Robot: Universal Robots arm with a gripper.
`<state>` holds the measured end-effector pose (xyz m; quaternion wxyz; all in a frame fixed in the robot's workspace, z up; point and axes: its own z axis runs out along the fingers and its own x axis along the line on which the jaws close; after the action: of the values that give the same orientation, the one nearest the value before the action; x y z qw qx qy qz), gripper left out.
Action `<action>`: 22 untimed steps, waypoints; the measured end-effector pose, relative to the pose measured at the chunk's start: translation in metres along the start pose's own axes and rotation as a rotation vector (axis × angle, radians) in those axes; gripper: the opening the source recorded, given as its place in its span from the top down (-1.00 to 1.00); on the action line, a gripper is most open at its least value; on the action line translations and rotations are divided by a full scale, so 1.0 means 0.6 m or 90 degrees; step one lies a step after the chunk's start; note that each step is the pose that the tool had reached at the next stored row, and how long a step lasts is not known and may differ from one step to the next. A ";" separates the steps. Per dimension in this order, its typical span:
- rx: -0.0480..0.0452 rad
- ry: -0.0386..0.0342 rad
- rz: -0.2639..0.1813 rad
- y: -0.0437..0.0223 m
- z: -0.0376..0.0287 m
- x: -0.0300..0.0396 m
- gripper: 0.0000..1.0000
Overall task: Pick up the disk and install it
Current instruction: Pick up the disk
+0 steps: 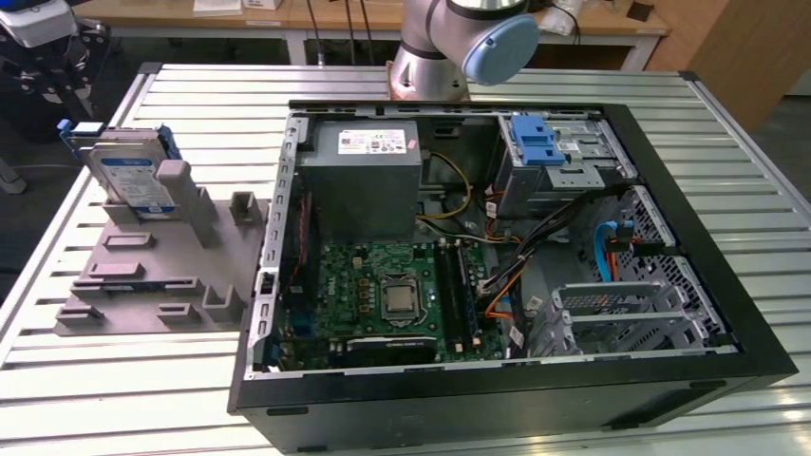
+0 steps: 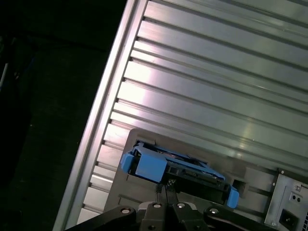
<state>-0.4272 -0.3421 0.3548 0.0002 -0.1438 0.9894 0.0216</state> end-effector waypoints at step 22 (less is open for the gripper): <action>-0.0003 0.0022 -0.060 0.000 0.000 0.000 0.79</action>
<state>-0.4273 -0.3421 0.3548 -0.0004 -0.1905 0.9814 0.0216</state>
